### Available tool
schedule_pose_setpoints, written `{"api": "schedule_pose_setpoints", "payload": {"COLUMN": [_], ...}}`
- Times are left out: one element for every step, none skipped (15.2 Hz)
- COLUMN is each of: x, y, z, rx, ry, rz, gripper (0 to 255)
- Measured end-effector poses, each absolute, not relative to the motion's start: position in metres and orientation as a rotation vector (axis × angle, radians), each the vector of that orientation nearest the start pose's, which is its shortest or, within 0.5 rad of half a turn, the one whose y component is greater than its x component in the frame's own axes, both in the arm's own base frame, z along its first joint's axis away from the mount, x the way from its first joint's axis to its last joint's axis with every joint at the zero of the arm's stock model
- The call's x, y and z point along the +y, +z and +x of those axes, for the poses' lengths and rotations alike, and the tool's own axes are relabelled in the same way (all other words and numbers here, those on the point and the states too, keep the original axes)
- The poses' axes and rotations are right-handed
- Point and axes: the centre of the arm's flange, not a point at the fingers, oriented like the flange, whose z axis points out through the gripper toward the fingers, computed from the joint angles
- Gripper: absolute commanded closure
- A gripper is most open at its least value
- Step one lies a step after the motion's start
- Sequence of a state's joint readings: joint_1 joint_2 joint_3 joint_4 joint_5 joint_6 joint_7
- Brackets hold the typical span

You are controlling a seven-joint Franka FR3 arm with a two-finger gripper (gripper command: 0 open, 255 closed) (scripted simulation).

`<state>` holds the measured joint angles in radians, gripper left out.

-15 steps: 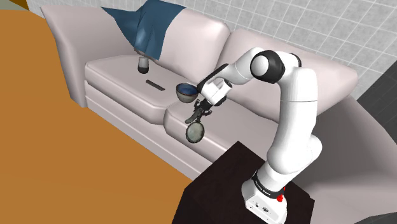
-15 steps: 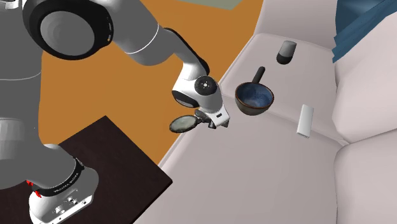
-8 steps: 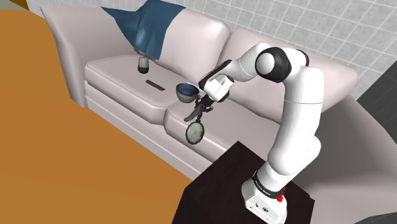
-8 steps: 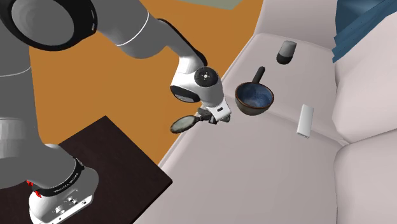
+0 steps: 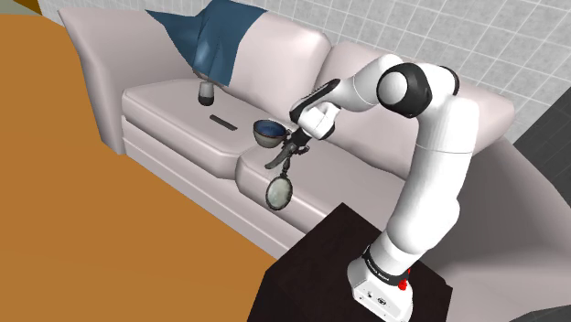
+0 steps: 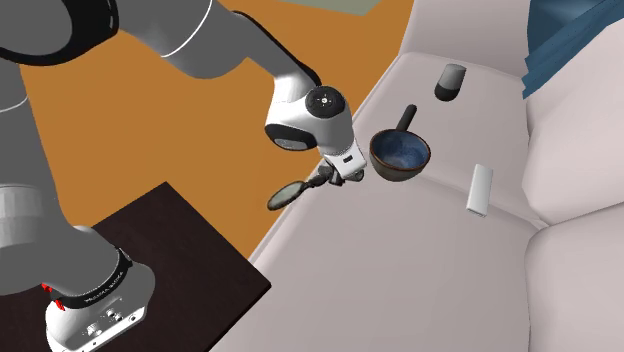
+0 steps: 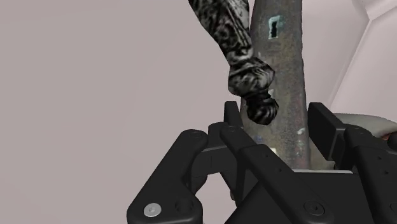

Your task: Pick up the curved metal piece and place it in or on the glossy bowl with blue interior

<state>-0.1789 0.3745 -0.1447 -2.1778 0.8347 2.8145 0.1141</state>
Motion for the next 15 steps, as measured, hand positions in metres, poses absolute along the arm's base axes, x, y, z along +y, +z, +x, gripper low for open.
{"api": "schedule_pose_setpoints", "payload": {"x": [-0.216,-0.216,-0.216,-0.216,-0.216,-0.216,-0.216,-0.216,-0.216,-0.216,-0.216,-0.217,-0.217,-0.217,-0.216], "y": [0.244,0.249,0.254,0.26,0.265,0.27,0.277,0.281,0.286,0.291,0.296,0.301,0.306,0.311,0.317], "z": [0.533,0.533,0.533,0.534,0.534,0.533,0.533,0.533,0.534,0.533,0.533,0.533,0.533,0.533,0.532], "rx": [1.573,1.573,1.572,1.573,1.573,1.573,1.573,1.573,1.573,1.572,1.573,1.573,1.573,1.573,1.572], "ry": [-0.42,-0.42,-0.42,-0.42,-0.42,-0.42,-0.42,-0.42,-0.42,-0.42,-0.42,-0.42,-0.42,-0.42,-0.42], "rz": [-2.347,-2.347,-2.347,-2.347,-2.347,-2.347,-2.347,-2.347,-2.347,-2.347,-2.347,-2.347,-2.347,-2.347,-2.347], "gripper": [255,255,255,255,255,255,255,255,255,255,255,255,255,255,255]}}
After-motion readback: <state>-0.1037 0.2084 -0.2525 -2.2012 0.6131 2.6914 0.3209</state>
